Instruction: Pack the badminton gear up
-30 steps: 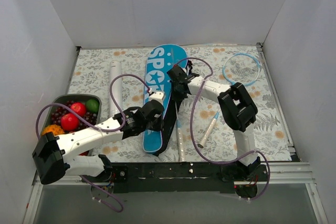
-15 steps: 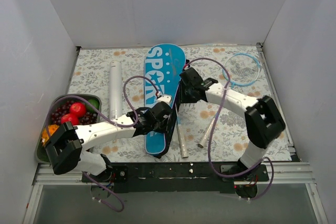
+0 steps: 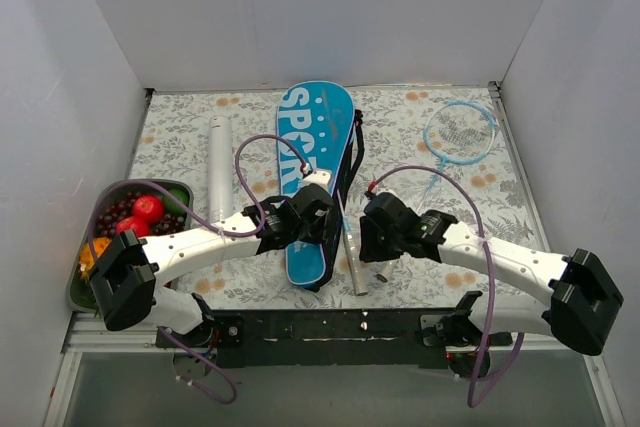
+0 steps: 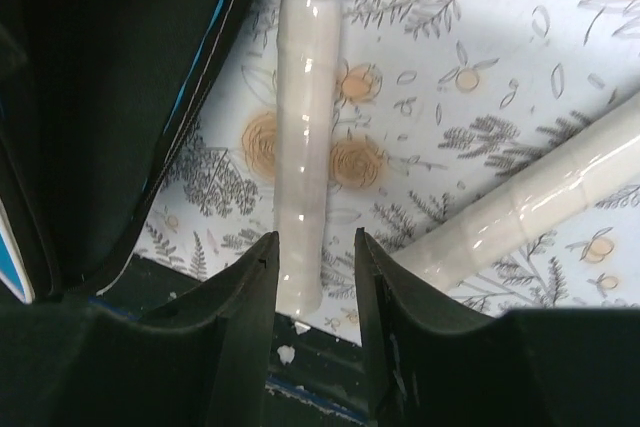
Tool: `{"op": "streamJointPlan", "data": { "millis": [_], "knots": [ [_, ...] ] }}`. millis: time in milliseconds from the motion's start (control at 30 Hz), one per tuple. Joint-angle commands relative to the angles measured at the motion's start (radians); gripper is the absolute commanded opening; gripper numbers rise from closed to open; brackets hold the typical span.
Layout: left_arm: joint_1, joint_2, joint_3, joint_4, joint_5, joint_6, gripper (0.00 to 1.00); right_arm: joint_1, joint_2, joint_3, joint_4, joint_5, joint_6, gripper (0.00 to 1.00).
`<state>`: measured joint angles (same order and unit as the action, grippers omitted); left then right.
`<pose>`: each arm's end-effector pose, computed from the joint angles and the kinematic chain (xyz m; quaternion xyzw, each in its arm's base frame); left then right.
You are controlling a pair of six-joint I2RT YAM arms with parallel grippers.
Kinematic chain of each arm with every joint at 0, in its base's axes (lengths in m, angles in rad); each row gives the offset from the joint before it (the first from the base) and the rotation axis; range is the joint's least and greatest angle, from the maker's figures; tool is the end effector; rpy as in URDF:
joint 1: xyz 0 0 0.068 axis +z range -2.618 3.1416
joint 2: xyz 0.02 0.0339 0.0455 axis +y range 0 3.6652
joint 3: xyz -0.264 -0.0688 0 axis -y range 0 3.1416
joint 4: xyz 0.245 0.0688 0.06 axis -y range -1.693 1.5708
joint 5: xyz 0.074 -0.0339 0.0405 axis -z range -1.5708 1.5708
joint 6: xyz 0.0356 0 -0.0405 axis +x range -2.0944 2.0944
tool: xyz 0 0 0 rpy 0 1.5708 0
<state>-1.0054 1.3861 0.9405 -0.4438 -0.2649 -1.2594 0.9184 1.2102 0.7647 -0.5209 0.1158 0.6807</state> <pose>0.1615 -0.2371 0.2374 -0.1621 0.9212 -0.2471 0.2533 0.1465 0.1850 0.2191 -0.0959 0.9484 0.1745 0.2467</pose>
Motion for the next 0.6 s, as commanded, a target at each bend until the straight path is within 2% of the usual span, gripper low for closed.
{"op": "streamJointPlan", "data": {
  "millis": [0, 333, 567],
  "knots": [
    [-0.002, -0.001, 0.046, 0.005, -0.028, 0.014, 0.00, 0.060, -0.072, -0.056, 0.007, -0.004, 0.098, 0.44],
    [-0.002, 0.002, 0.055, 0.001, -0.027, 0.020, 0.00, 0.128, -0.144, -0.231, 0.150, -0.030, 0.243, 0.44],
    [-0.002, -0.006, 0.057, -0.006, -0.027, 0.026, 0.00, 0.128, -0.186, -0.294, 0.292, -0.062, 0.276, 0.52]
  ]
}}
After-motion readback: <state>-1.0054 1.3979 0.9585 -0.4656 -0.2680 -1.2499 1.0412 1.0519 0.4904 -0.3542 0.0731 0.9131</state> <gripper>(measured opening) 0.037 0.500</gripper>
